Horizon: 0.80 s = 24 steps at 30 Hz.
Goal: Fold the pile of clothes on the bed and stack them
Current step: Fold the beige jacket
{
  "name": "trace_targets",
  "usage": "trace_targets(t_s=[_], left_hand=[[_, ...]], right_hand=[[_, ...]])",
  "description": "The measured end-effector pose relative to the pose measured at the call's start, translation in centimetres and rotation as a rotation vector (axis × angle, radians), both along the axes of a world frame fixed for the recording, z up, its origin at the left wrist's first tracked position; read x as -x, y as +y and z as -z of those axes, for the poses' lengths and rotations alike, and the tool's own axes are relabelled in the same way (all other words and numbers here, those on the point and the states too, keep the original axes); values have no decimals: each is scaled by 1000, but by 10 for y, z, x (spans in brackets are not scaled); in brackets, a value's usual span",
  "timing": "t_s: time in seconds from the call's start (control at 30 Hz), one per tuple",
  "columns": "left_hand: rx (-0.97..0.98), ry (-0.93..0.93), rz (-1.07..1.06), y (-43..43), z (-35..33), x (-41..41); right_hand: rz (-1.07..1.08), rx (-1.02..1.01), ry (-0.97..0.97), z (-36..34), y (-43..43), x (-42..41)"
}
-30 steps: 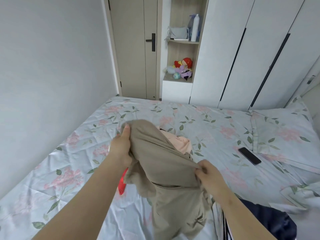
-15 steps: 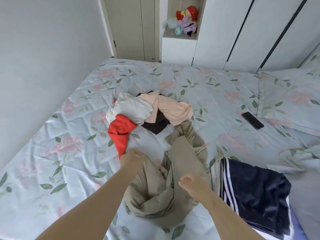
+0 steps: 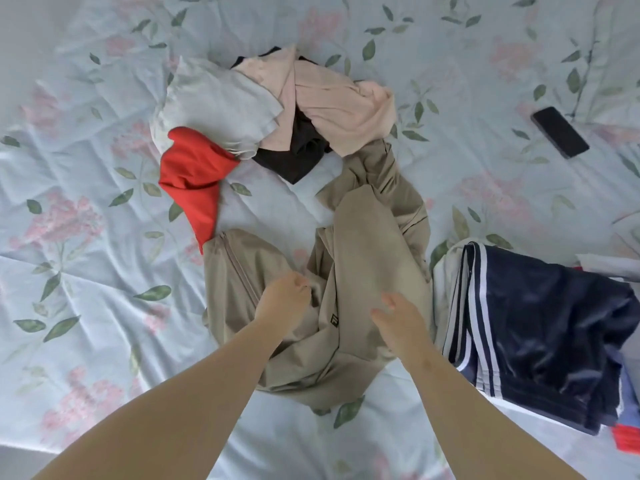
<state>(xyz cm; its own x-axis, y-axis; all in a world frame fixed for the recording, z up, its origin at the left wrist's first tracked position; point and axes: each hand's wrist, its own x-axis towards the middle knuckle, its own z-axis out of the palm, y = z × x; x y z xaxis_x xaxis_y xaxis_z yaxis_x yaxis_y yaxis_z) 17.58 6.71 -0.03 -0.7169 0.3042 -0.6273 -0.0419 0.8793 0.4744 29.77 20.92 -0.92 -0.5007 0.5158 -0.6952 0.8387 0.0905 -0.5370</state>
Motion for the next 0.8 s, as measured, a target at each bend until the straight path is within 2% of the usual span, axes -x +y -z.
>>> trace_targets(t_s=[0.07, 0.2, 0.27, 0.37, 0.5, 0.57, 0.67, 0.8], left_hand=[[24, 87, 42, 10, 19, 2], [28, 149, 147, 26, 55, 11], [123, 84, 328, 30, 73, 13], [190, -105, 487, 28, 93, 5], [24, -222, 291, 12, 102, -4], [9, -279, 309, 0, 98, -5], [32, -258, 300, -31, 91, -11], [153, -189, 151, -61, 80, -21]], right_hand=[[73, -20, 7, 21, 11, 13], [99, -251, -112, 58, 34, 33], [117, -212, -156, 72, 40, 36], [126, -127, -89, 87, 40, 32], [50, -83, -5, 87, 26, 24], [-10, -45, -14, 84, 17, 20], [77, 5, -10, 75, 2, 4], [257, 150, -161, 58, -18, -45]])
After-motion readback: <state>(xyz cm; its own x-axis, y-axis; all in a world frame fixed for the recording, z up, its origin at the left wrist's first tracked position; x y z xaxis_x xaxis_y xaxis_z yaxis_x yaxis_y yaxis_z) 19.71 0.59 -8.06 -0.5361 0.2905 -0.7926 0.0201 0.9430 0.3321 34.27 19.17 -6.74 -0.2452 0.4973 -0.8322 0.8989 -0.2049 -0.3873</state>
